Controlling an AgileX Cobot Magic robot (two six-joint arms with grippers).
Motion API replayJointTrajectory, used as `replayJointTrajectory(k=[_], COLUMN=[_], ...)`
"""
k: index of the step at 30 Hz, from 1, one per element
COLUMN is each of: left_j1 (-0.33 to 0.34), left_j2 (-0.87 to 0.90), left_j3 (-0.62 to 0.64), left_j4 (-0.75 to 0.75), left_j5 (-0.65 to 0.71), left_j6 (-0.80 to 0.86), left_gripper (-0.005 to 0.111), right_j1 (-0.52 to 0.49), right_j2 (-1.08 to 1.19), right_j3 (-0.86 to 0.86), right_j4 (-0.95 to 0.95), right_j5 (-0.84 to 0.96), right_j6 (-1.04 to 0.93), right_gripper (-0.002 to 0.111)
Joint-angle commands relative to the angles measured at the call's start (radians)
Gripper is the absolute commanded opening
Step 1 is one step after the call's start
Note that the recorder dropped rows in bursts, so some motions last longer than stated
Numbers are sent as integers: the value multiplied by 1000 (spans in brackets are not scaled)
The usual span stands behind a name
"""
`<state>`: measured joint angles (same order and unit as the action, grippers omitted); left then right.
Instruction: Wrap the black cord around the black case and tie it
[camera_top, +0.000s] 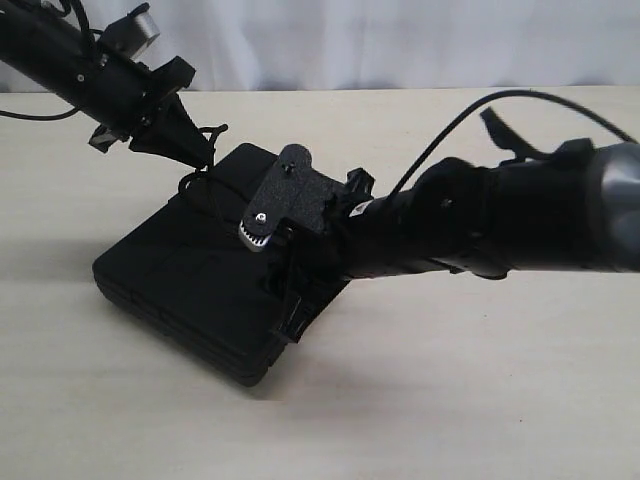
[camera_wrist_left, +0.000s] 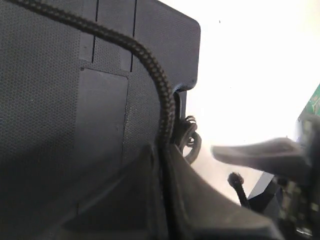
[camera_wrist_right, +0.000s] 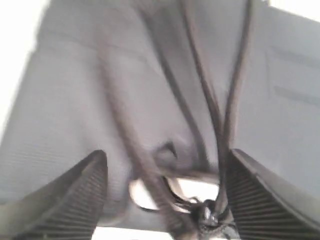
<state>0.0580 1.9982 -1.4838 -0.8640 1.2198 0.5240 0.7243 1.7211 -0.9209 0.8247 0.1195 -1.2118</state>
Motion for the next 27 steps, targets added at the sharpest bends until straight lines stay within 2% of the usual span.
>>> replayJointTrajectory(k=[1,5,10,13,14,20,23,27], left_j1=[-4,-4,-4,-4,-4,-4,-4,-1], left_j2=[0,0,0,0,0,0,-5,-23], left_j3=[-6,-6,-6,-6,-6,-6,-6,-6], left_j4=[-11,-9,-9,-9,-9,-9,-9,-7], left_j5=[1,1,1,1,1,1,1,1], left_j6=[3,3,3,3,3,52,157,257], left_gripper=[0,0,0,0,0,2,13,36], right_j1=[-2,-2,0,0,0,0,0,0], right_j2=[-79,-78,-78,-78,-78,-81,-103,-146], right_j3=[9,9,9,9,9,9,9,9], right_j4=[1,1,1,1,1,1,1,1], right_j5=[45,45,51,54,54,55,65,65], right_j6=[1,1,-11,-14,-14,-7,6,41], right_gripper=[62,44,27,8,5,4,4,4])
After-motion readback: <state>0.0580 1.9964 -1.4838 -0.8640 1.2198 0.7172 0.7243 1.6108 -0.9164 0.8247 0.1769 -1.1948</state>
